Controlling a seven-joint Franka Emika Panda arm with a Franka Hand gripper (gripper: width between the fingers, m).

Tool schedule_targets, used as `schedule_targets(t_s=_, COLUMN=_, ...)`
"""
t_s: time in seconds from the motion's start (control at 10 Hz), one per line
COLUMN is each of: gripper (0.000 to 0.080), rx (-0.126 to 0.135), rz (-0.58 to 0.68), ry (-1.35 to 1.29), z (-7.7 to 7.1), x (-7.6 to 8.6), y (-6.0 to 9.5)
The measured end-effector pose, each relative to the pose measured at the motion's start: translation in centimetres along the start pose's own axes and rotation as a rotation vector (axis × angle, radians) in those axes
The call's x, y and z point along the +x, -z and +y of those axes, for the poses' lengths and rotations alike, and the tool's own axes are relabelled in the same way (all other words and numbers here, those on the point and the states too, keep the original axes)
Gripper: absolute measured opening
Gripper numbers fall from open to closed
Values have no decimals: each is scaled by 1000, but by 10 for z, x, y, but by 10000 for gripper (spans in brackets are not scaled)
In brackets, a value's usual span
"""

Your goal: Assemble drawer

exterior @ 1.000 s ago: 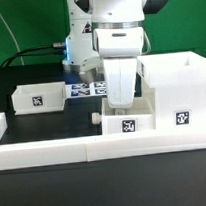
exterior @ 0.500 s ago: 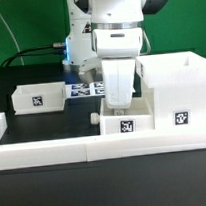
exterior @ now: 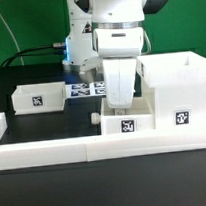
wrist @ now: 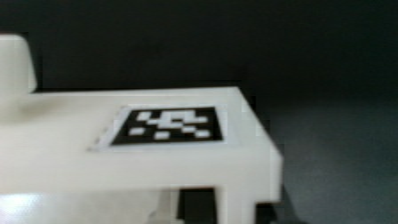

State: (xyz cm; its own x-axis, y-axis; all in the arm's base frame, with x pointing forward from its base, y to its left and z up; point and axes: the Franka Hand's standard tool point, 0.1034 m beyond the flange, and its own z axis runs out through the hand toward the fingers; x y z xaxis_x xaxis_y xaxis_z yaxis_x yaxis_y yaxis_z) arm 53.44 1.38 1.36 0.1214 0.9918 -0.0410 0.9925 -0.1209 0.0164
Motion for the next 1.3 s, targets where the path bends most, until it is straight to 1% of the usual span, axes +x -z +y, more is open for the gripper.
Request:
schedule_targets(t_s=0.6, gripper=41, rx=1, rz=-6, ry=39, z=-1, x=0, y=-1)
schedule_targets(t_s=0.7, gripper=41, rx=-12, rz=-1, ry=26, z=1, x=-2, y=1)
schedule_targets(t_s=0.8, gripper=41, rx=-36, rz=6, ry=10, z=3, x=-4, y=3)
schedule_targets(t_s=0.9, gripper=41, rx=-52, rz=10, ry=12, z=2, x=-3, y=1)
schedule_targets(t_s=1.0, gripper=41, rx=-45, rz=8, ry=12, z=1, x=-4, y=0)
schedule_targets(t_s=1.1, gripper=41, rx=-48, rz=9, ry=10, z=1, x=-3, y=0)
schedule_targets(t_s=1.2, gripper=41, rx=-68, rz=18, ry=5, z=0, x=1, y=-2)
schedule_targets(t_s=1.3, gripper=41, rx=-67, rz=17, ry=5, z=-1, x=1, y=-3)
